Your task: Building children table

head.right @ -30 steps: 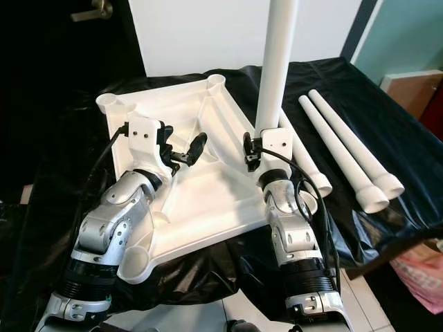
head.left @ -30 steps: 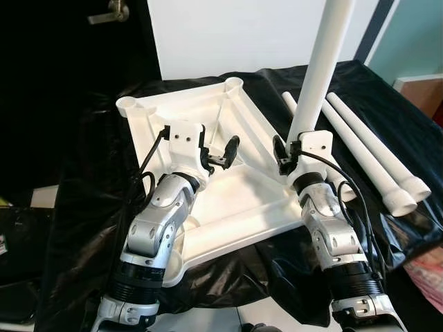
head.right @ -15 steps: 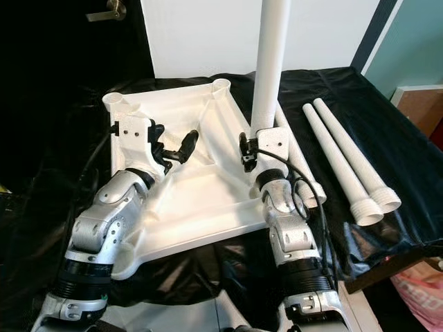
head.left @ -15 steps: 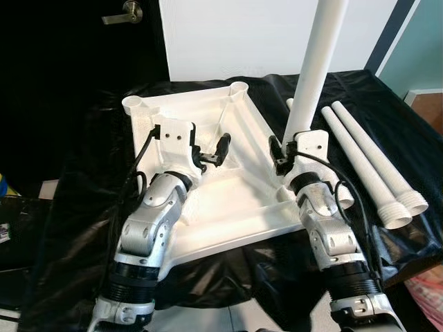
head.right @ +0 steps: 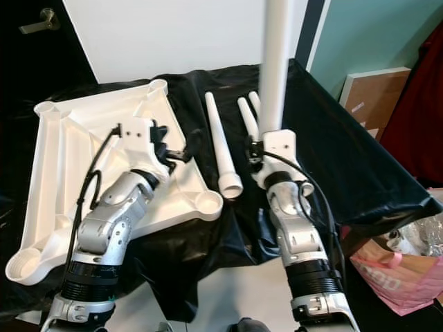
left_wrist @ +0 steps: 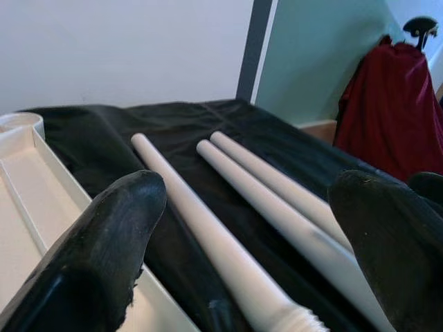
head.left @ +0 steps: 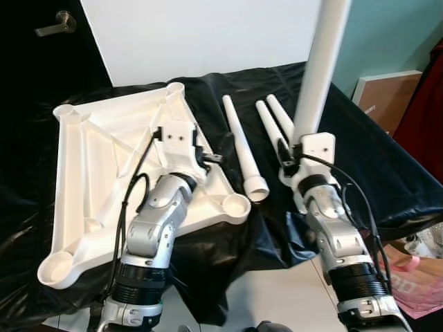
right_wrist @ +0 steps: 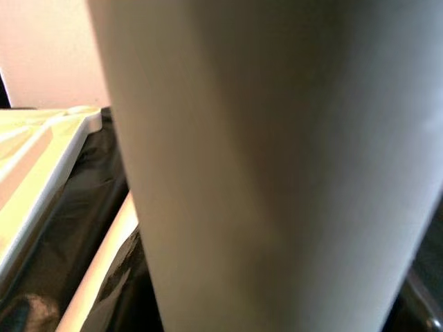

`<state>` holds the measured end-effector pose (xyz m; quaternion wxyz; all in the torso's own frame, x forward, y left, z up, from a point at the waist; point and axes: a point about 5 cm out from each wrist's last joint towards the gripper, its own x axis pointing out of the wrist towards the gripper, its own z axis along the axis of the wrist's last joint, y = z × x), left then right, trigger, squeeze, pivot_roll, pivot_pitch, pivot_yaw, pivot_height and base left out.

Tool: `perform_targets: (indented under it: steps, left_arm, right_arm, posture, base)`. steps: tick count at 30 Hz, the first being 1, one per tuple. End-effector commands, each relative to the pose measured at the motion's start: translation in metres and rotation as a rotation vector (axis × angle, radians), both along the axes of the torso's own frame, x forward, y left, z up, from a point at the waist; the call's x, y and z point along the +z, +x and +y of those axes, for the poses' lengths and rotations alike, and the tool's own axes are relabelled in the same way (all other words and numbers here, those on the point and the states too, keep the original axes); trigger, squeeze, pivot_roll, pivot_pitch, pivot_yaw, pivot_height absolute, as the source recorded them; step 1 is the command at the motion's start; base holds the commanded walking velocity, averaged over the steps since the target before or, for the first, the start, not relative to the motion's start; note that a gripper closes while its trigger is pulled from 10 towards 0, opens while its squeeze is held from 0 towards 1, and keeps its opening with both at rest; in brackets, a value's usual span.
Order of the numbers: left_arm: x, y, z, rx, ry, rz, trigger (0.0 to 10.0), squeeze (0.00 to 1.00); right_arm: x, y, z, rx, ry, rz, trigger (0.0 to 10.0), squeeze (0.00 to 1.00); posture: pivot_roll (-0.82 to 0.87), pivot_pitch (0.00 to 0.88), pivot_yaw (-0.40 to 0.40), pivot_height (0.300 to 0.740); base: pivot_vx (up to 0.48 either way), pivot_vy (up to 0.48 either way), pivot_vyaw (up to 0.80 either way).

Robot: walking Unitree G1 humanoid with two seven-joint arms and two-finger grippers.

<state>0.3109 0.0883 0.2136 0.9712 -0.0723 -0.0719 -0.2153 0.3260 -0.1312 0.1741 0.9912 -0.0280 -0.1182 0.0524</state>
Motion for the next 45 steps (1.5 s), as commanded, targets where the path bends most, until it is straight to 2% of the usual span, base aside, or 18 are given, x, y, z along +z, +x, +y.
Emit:
perform_targets:
  steps: [1,6,13,30,36,45]
  left_arm:
    - [-0.002,0.0006,0.0069,0.024,0.001,0.012,10.0,0.0]
    - [-0.0046,0.0019,0.008,0.032,-0.017,0.039,10.0,0.0]
    - [-0.007,0.0027,0.0089,0.034,-0.018,0.056,10.0,0.0]
    - [-0.0067,0.0025,0.0079,0.022,-0.009,0.066,10.0,0.0]
    - [-0.0035,0.0015,0.0058,0.002,-0.001,0.042,10.0,0.0]
    - [-0.0009,-0.0014,0.0002,-0.061,0.057,0.006,10.0,0.0]
  right_arm:
    - [0.0032,-0.0001,0.0078,0.027,0.007,-0.012,10.0,0.0]
    - [0.0035,0.0,0.008,0.031,0.003,-0.012,10.0,0.0]
    - [0.0032,0.0001,0.0086,0.032,-0.001,-0.012,10.0,0.0]
    - [0.0025,-0.0009,0.0099,0.029,0.002,-0.011,10.0,0.0]
    - [0.002,-0.0011,0.0083,0.014,0.001,-0.012,10.0,0.0]
    - [0.0009,-0.0004,0.0028,-0.026,0.0,-0.006,10.0,0.0]
  posture:
    - [-0.01,0.058,-0.021,0.74]
    - [-0.01,0.051,-0.022,0.74]
    - [-0.01,0.047,-0.02,0.74]
    - [-0.01,0.051,-0.012,0.74]
    - [-0.01,0.057,-0.011,0.74]
    - [-0.01,0.069,-0.005,0.74]
  base:
    - [0.0,0.0,0.0]
    - [0.0,0.0,0.0]
    - [0.0,0.304,0.0]
    - [0.0,0.451,0.0]
    - [0.0,0.0,0.0]
    - [0.0,0.0,0.0]
